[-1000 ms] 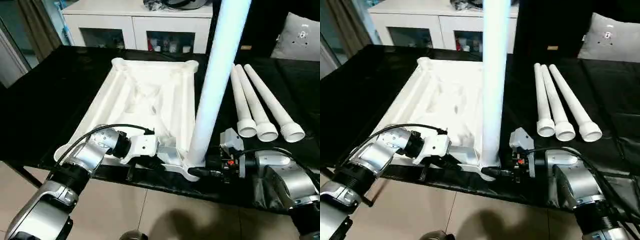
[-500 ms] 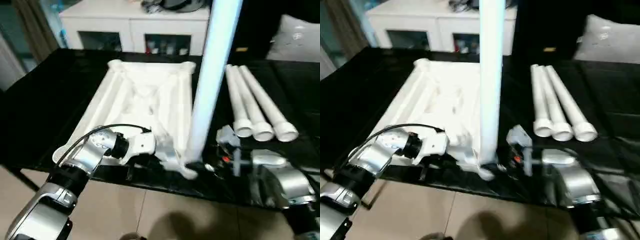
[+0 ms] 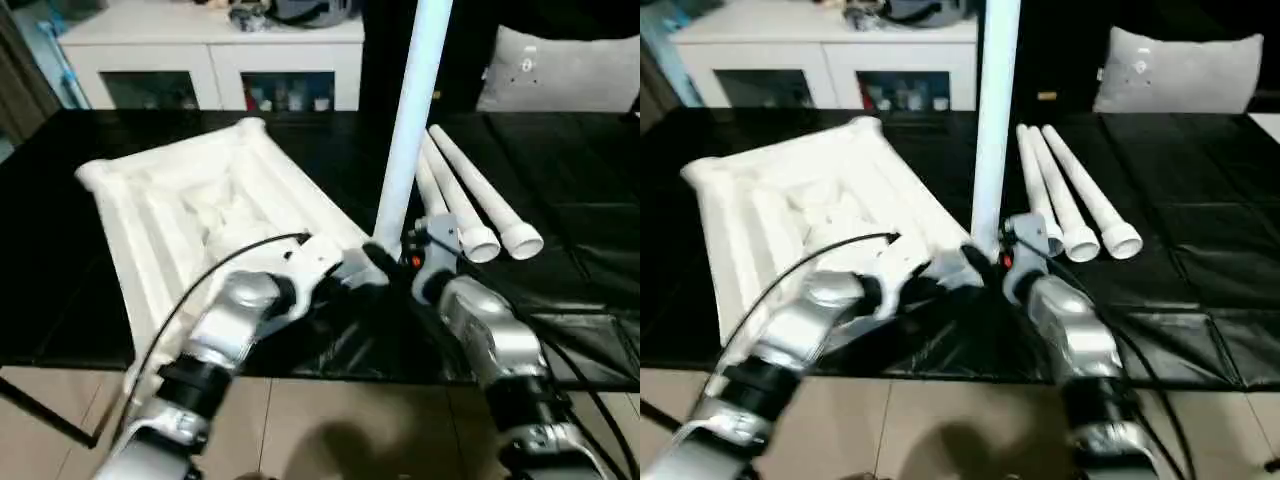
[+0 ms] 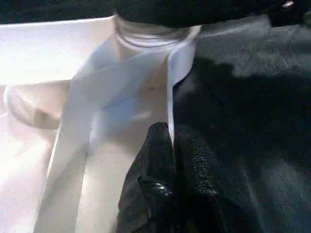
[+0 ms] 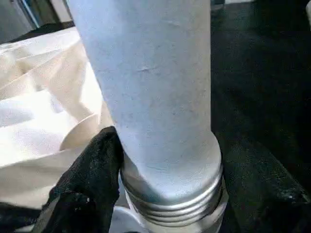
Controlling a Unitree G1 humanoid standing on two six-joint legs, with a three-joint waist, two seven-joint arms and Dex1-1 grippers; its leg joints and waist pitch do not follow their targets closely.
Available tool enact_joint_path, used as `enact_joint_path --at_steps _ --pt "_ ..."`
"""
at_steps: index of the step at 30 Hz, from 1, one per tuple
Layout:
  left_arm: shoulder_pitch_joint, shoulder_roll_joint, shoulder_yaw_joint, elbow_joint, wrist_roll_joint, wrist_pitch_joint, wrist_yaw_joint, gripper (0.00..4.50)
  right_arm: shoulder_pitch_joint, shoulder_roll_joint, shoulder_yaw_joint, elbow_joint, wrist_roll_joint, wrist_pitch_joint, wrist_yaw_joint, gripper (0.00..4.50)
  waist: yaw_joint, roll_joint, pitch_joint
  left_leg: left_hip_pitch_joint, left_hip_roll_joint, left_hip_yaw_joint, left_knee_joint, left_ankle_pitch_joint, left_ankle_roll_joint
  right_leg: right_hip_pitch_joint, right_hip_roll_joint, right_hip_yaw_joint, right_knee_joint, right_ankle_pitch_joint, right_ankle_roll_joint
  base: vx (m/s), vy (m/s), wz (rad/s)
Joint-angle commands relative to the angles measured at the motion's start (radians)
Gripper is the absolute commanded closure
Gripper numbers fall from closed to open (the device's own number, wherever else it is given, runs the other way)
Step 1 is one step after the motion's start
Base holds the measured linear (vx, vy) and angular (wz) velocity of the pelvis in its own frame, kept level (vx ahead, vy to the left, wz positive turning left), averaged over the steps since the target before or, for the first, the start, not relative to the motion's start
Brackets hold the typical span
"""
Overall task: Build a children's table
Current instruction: Rotate leg to tighten
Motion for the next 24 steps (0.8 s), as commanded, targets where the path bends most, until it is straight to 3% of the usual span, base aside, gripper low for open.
enact_joint_path --at_steps 1,5,7,8,10,13,15,19,22,24 --pt "-0.038 -0.008 -0.008 -0.068 0.004 -0.047 0.004 4.50 0.028 0.034 0.047 0.022 0.011 0.021 0.037 1.10 0.010 -0.005 -0.064 0.012 0.059 -0.033 -0.079 -0.303 0.013 0.033 -0.086 0.052 -0.089 -0.241 -0.184 0.000 0.000 0.00" --pt "-0.033 0.023 -0.013 -0.063 0.007 -0.050 -0.009 4.50 0.049 0.011 0.056 -0.007 0.003 -0.008 0.065 0.69 0.023 -0.001 -0.074 0.001 0.057 -0.028 -0.064 -0.137 0.081 0.045 -0.087 0.048 -0.068 -0.030 -0.230 0.026 -0.007 0.01" --pt "-0.026 0.053 -0.019 -0.048 0.006 -0.056 -0.034 4.50 0.075 -0.032 0.066 -0.047 0.006 -0.034 0.131 0.61 0.033 -0.001 -0.076 0.002 0.059 -0.026 -0.060 -0.115 0.098 0.046 -0.084 0.047 -0.064 0.006 -0.234 0.000 0.000 0.00" --pt "-0.026 0.063 -0.023 -0.040 0.005 -0.068 -0.045 4.50 0.087 -0.050 0.072 -0.064 0.010 -0.047 0.167 0.45 0.036 0.003 -0.075 0.001 0.059 -0.026 -0.059 -0.120 0.099 0.045 -0.084 0.047 -0.064 0.003 -0.235 0.000 0.000 0.00" --pt "-0.031 0.092 -0.033 -0.007 -0.002 -0.118 -0.088 4.50 0.117 -0.116 0.065 -0.112 0.029 -0.069 0.255 0.24 0.038 0.001 -0.072 0.003 0.060 -0.025 -0.061 -0.152 0.096 0.045 -0.084 0.046 -0.069 -0.034 -0.232 0.000 0.000 0.00" --pt "-0.038 0.118 -0.042 0.024 -0.014 -0.168 -0.144 4.50 0.132 -0.170 0.055 -0.139 0.049 -0.080 0.333 0.03 0.041 0.007 -0.068 0.008 0.062 -0.026 -0.065 -0.211 0.076 0.042 -0.083 0.047 -0.079 -0.128 -0.218 0.000 0.000 0.00" --pt "-0.046 0.165 -0.066 0.059 -0.029 -0.253 -0.253 4.50 0.151 -0.253 0.050 -0.179 0.083 -0.062 0.456 0.03 0.045 0.002 -0.066 0.007 0.062 -0.028 -0.068 -0.235 0.070 0.044 -0.082 0.046 -0.084 -0.177 -0.204 0.000 0.000 0.00" --pt "-0.052 0.206 -0.095 0.085 -0.039 -0.322 -0.359 4.50 0.155 -0.317 0.044 -0.199 0.112 -0.047 0.548 0.03 0.059 0.007 -0.067 0.010 0.064 -0.026 -0.065 -0.220 0.075 0.040 -0.084 0.048 -0.083 -0.187 -0.200 0.000 0.000 0.00" --pt "-0.059 0.259 -0.150 0.121 -0.037 -0.418 -0.499 4.50 0.147 -0.375 0.085 -0.193 0.084 -0.106 0.632 0.03 0.070 0.008 -0.070 0.010 0.066 -0.024 -0.061 -0.200 0.077 0.038 -0.084 0.048 -0.076 -0.166 -0.210 0.000 0.000 0.00" --pt "-0.065 0.273 -0.163 0.138 -0.036 -0.446 -0.537 4.50 0.143 -0.384 0.093 -0.194 0.100 -0.088 0.675 0.03 0.080 0.010 -0.072 0.012 0.067 -0.022 -0.058 -0.191 0.085 0.035 -0.084 0.048 -0.074 -0.139 -0.220 0.000 0.000 0.00"
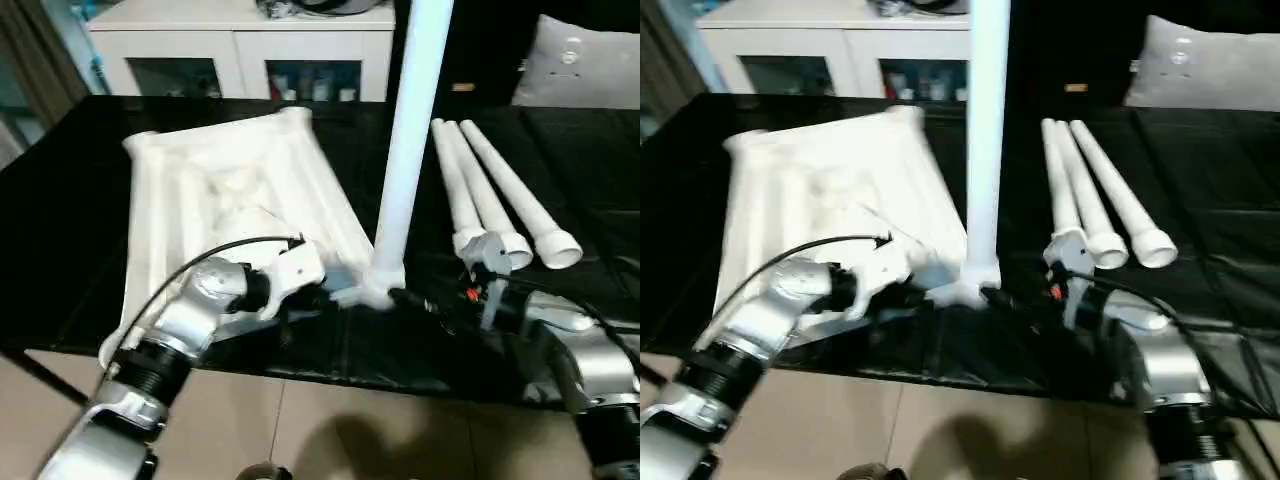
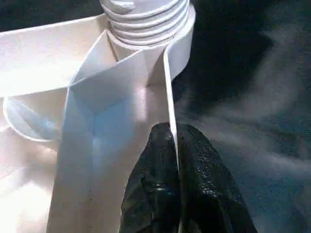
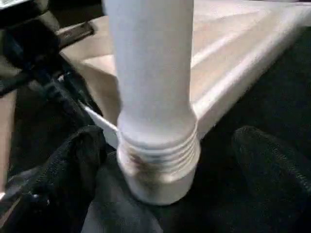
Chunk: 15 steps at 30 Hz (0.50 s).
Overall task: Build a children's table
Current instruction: Rotate leg to tighten
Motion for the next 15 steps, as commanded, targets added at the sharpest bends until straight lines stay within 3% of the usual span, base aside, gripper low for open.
enact_joint_path --at_steps 1,6,8,15 --pt "-0.017 0.012 -0.066 0.019 0.021 -0.046 -0.078 4.50 -0.017 -0.006 0.019 -0.014 0.005 0.000 0.049 0.03 0.001 -0.006 -0.072 0.026 0.065 -0.022 -0.057 -0.187 0.085 0.044 -0.089 0.048 -0.069 -0.142 -0.219 0.000 0.000 0.00" --pt "-0.045 0.049 -0.100 0.077 0.054 -0.147 -0.145 4.50 -0.032 -0.022 0.080 -0.003 -0.008 -0.022 0.140 0.03 0.011 -0.006 -0.071 0.023 0.065 -0.024 -0.059 -0.203 0.077 0.046 -0.091 0.046 -0.069 -0.171 -0.216 0.000 0.000 0.00" --pt "-0.051 0.052 -0.104 0.090 0.058 -0.162 -0.151 4.50 -0.038 -0.019 0.093 0.001 -0.009 -0.020 0.151 0.36 0.013 -0.006 -0.071 0.025 0.066 -0.024 -0.060 -0.209 0.071 0.045 -0.092 0.048 -0.069 -0.184 -0.214 0.000 0.000 0.00" --pt "-0.067 0.053 -0.112 0.128 0.061 -0.204 -0.170 4.50 -0.066 0.005 0.122 0.031 -0.012 0.002 0.176 0.84 0.019 -0.006 -0.076 0.024 0.065 -0.024 -0.057 -0.186 0.072 0.045 -0.092 0.047 -0.065 -0.164 -0.217 0.000 0.000 0.00"
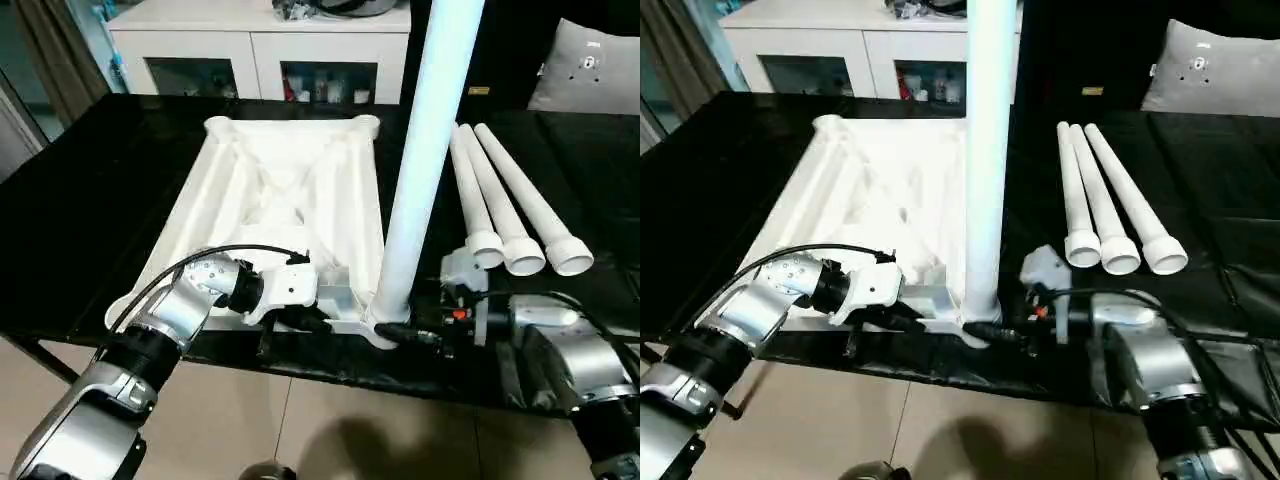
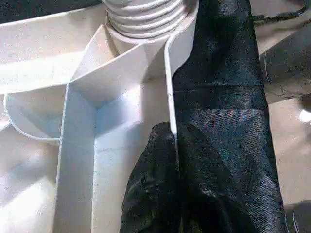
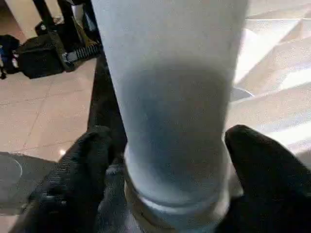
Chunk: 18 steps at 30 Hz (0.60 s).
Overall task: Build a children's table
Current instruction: Rotate leg to tighten
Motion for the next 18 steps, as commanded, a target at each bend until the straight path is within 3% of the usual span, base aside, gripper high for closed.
enact_joint_path --at_steps 1,8,15,18 --pt "-0.001 0.014 -0.048 0.023 0.054 -0.021 -0.039 4.50 -0.017 0.002 0.009 0.001 -0.001 0.021 0.024 0.84 -0.004 -0.013 -0.071 0.022 0.065 -0.024 -0.059 -0.185 0.072 0.046 -0.091 0.047 -0.068 -0.166 -0.216 0.000 0.000 0.00" --pt "-0.017 0.012 -0.050 0.071 0.054 -0.056 -0.045 4.50 -0.022 -0.009 0.023 0.009 0.006 0.039 0.044 1.67 0.001 -0.013 -0.072 0.023 0.065 -0.023 -0.058 -0.183 0.072 0.045 -0.091 0.047 -0.068 -0.179 -0.209 0.000 0.000 0.00" --pt "-0.014 0.008 -0.043 0.084 0.051 -0.050 -0.037 4.50 -0.012 -0.008 0.032 0.009 -0.002 0.047 0.049 1.89 0.001 -0.017 -0.072 0.022 0.065 -0.023 -0.058 -0.184 0.067 0.044 -0.092 0.048 -0.068 -0.195 -0.205 0.000 0.000 0.00" --pt "-0.004 -0.001 -0.020 0.071 0.030 -0.002 -0.014 4.50 -0.001 0.011 0.030 -0.005 0.004 0.077 0.017 1.91 0.001 -0.019 -0.072 0.022 0.065 -0.023 -0.058 -0.179 0.069 0.044 -0.092 0.047 -0.067 -0.194 -0.207 0.000 0.000 0.00"
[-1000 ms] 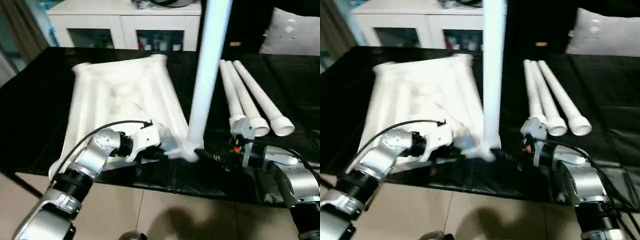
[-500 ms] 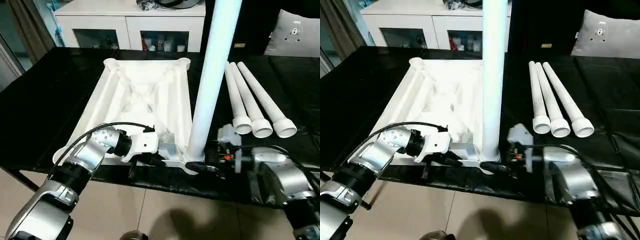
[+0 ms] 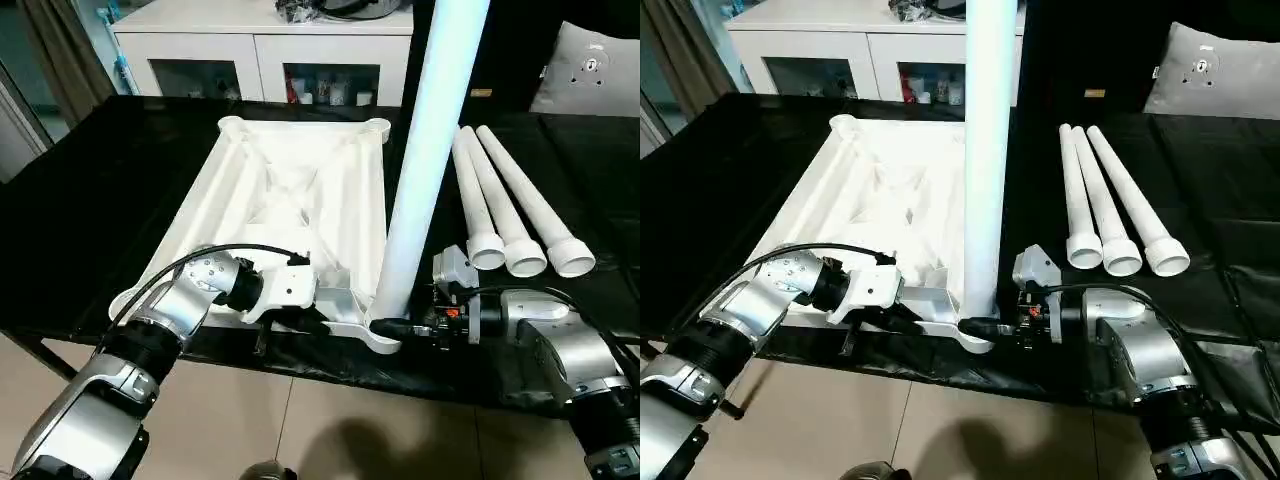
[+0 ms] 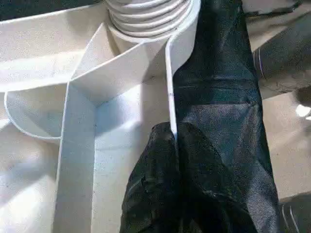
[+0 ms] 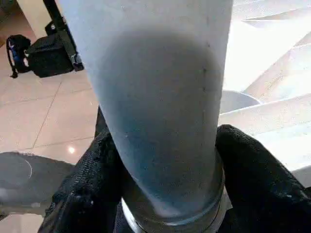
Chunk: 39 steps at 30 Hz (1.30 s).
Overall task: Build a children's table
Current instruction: Rotate leg to tighten, then rotate table base
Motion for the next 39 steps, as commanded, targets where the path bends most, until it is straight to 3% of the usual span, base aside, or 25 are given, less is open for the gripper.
enact_joint_path --at_steps 1,3,6,8,9,10,11,12,13,14,15,16,19,21,22,23,24,25,27,28,31,33,35,36,39 --pt "0.025 0.000 -0.011 0.007 0.025 0.051 0.016 4.50 0.014 0.024 0.022 -0.008 0.003 0.042 -0.018 1.91 -0.004 -0.016 -0.069 0.022 0.065 -0.023 -0.060 -0.177 0.069 0.044 -0.091 0.047 -0.069 -0.192 -0.209 0.000 0.000 0.00" --pt "0.037 -0.017 0.022 -0.028 -0.005 0.127 0.055 4.50 0.016 0.050 0.013 -0.010 0.000 0.078 -0.080 1.91 -0.007 -0.018 -0.062 0.023 0.064 -0.023 -0.066 -0.218 0.058 0.041 -0.091 0.046 -0.078 -0.267 -0.198 0.000 0.000 0.00" --pt "0.051 -0.037 0.054 -0.074 -0.028 0.210 0.110 4.50 0.013 0.088 -0.001 0.003 -0.015 0.098 -0.166 1.91 -0.017 -0.019 -0.051 0.035 0.062 -0.028 -0.074 -0.309 0.015 0.035 -0.097 0.048 -0.093 -0.437 -0.169 0.000 0.000 0.00" --pt "0.083 -0.087 0.103 -0.179 -0.041 0.358 0.243 4.50 -0.016 0.185 -0.040 0.064 -0.052 0.122 -0.378 1.91 -0.044 -0.020 -0.045 0.033 0.058 -0.035 -0.081 -0.353 -0.015 0.033 -0.097 0.045 -0.099 -0.510 -0.147 0.000 0.000 0.00" --pt "0.091 -0.102 0.114 -0.207 -0.041 0.396 0.274 4.50 -0.025 0.209 -0.052 0.079 -0.057 0.125 -0.425 1.91 -0.051 -0.026 -0.045 0.036 0.058 -0.036 -0.081 -0.370 -0.022 0.033 -0.097 0.043 -0.100 -0.533 -0.139 0.000 0.000 0.00" --pt "0.092 -0.105 0.116 -0.211 -0.041 0.402 0.279 4.50 -0.026 0.213 -0.054 0.081 -0.057 0.126 -0.433 1.91 -0.057 -0.025 -0.044 0.037 0.056 -0.037 -0.081 -0.378 -0.025 0.032 -0.098 0.043 -0.102 -0.549 -0.134 0.000 0.000 0.00" --pt "0.104 -0.159 0.141 -0.265 -0.039 0.484 0.365 4.50 -0.053 0.275 -0.092 0.121 -0.047 0.135 -0.539 1.91 -0.067 -0.029 -0.044 0.037 0.050 -0.037 -0.078 -0.382 -0.020 0.032 -0.097 0.041 -0.111 -0.581 -0.113 0.000 0.000 0.00" --pt "0.108 -0.184 0.151 -0.287 -0.037 0.519 0.401 4.50 -0.066 0.301 -0.109 0.138 -0.043 0.136 -0.584 1.92 -0.079 -0.023 -0.043 0.031 0.054 -0.038 -0.081 -0.372 -0.022 0.033 -0.098 0.044 -0.106 -0.557 -0.126 0.000 0.000 0.00" --pt "0.111 -0.224 0.165 -0.312 -0.032 0.559 0.458 4.50 -0.086 0.338 -0.138 0.166 -0.032 0.141 -0.651 1.92 -0.088 -0.025 -0.045 0.039 0.051 -0.037 -0.076 -0.388 -0.024 0.026 -0.095 0.041 -0.113 -0.569 -0.124 0.000 0.000 0.00" --pt "0.110 -0.259 0.173 -0.332 -0.022 0.591 0.509 4.50 -0.102 0.367 -0.161 0.187 -0.021 0.149 -0.704 1.92 -0.090 -0.031 -0.044 0.041 0.049 -0.038 -0.075 -0.389 -0.019 0.025 -0.094 0.040 -0.117 -0.574 -0.121 0.000 0.000 0.00" --pt "0.110 -0.278 0.175 -0.349 -0.015 0.615 0.538 4.50 -0.111 0.383 -0.175 0.196 -0.018 0.156 -0.734 1.92 -0.092 -0.027 -0.045 0.038 0.049 -0.037 -0.076 -0.380 -0.014 0.027 -0.093 0.041 -0.117 -0.555 -0.121 0.000 0.000 0.00" --pt "0.097 -0.330 0.183 -0.352 -0.005 0.633 0.610 4.50 -0.134 0.412 -0.200 0.231 -0.027 0.143 -0.805 1.92 -0.092 -0.029 -0.046 0.035 0.050 -0.037 -0.078 -0.372 -0.012 0.029 -0.092 0.042 -0.115 -0.533 -0.122 0.000 0.000 0.00" --pt "0.076 -0.366 0.177 -0.336 0.002 0.600 0.656 4.50 -0.146 0.422 -0.204 0.266 -0.054 0.077 -0.843 1.92 -0.088 -0.031 -0.055 0.028 0.051 -0.032 -0.077 -0.306 0.003 0.035 -0.089 0.047 -0.103 -0.385 -0.153 0.000 0.000 0.00" --pt "0.073 -0.362 0.168 -0.342 0.009 0.592 0.653 4.50 -0.138 0.423 -0.211 0.261 -0.056 0.051 -0.841 1.92 -0.081 -0.032 -0.063 0.015 0.050 -0.026 -0.068 -0.209 0.040 0.043 -0.087 0.050 -0.086 -0.225 -0.183 0.000 0.000 0.00" --pt "0.077 -0.352 0.165 -0.347 0.013 0.592 0.646 4.50 -0.132 0.423 -0.217 0.251 -0.056 0.051 -0.842 1.23 -0.075 -0.032 -0.068 0.012 0.049 -0.024 -0.062 -0.155 0.060 0.046 -0.088 0.049 -0.077 -0.152 -0.196 0.051 -0.011 0.02" --pt "0.079 -0.346 0.162 -0.351 0.017 0.592 0.641 4.50 -0.129 0.424 -0.222 0.245 -0.056 0.051 -0.842 1.23 -0.072 -0.031 -0.070 0.012 0.050 -0.024 -0.060 -0.130 0.071 0.046 -0.087 0.048 -0.073 -0.113 -0.204 0.000 0.000 0.00" --pt "0.082 -0.336 0.160 -0.351 0.019 0.590 0.634 4.50 -0.124 0.424 -0.227 0.235 -0.054 0.047 -0.839 1.20 -0.070 -0.019 -0.071 0.009 0.050 -0.025 -0.057 -0.093 0.090 0.047 -0.086 0.047 -0.064 -0.048 -0.220 0.000 0.000 0.00" --pt "0.085 -0.331 0.157 -0.358 0.021 0.599 0.634 4.50 -0.123 0.425 -0.232 0.231 -0.055 0.043 -0.842 1.14 -0.070 -0.024 -0.073 0.009 0.051 -0.023 -0.054 -0.080 0.105 0.047 -0.084 0.047 -0.062 -0.007 -0.231 0.000 0.000 0.00" --pt "0.087 -0.315 0.154 -0.351 0.028 0.588 0.628 4.50 -0.106 0.402 -0.211 0.210 -0.102 -0.005 -0.865 0.81 -0.063 -0.023 -0.077 0.009 0.052 -0.023 -0.051 -0.060 0.118 0.048 -0.086 0.046 -0.056 0.029 -0.241 0.000 0.000 0.00" --pt "0.085 -0.313 0.154 -0.346 0.031 0.583 0.628 4.50 -0.102 0.395 -0.206 0.207 -0.117 -0.018 -0.876 0.81 -0.061 -0.016 -0.076 0.007 0.053 -0.024 -0.050 -0.055 0.120 0.047 -0.085 0.045 -0.055 0.035 -0.241 0.000 0.000 0.00" --pt "0.059 -0.301 0.161 -0.281 0.035 0.536 0.641 4.50 -0.054 0.381 -0.218 0.121 -0.082 -0.003 -0.844 0.59 -0.057 -0.021 -0.068 0.012 0.053 -0.022 -0.056 -0.123 0.107 0.045 -0.084 0.045 -0.070 -0.059 -0.225 0.000 0.000 0.00" --pt "0.032 -0.292 0.162 -0.221 0.045 0.493 0.654 4.50 -0.019 0.373 -0.225 0.057 -0.065 0.010 -0.838 0.37 -0.051 -0.023 -0.062 0.018 0.053 -0.021 -0.062 -0.181 0.080 0.041 -0.082 0.047 -0.083 -0.160 -0.188 0.000 0.000 0.00" --pt "-0.024 -0.286 0.170 -0.107 0.055 0.428 0.676 4.50 0.035 0.353 -0.229 -0.033 -0.072 0.025 -0.842 0.24 -0.053 -0.024 -0.061 0.013 0.053 -0.024 -0.067 -0.191 0.063 0.044 -0.082 0.046 -0.084 -0.195 -0.171 0.000 0.000 0.00" --pt "-0.053 -0.288 0.175 -0.054 0.055 0.399 0.685 4.50 0.057 0.346 -0.232 -0.068 -0.072 0.029 -0.844 0.07 -0.051 -0.024 -0.061 0.019 0.051 -0.023 -0.066 -0.203 0.055 0.039 -0.081 0.047 -0.091 -0.219 -0.152 0.000 0.000 0.00" --pt "-0.116 -0.295 0.184 0.058 0.059 0.335 0.712 4.50 0.091 0.347 -0.248 -0.125 -0.073 0.024 -0.878 0.02 -0.052 -0.025 -0.065 0.014 0.050 -0.027 -0.066 -0.193 0.048 0.043 -0.084 0.047 -0.085 -0.204 -0.140 0.000 0.000 0.00"
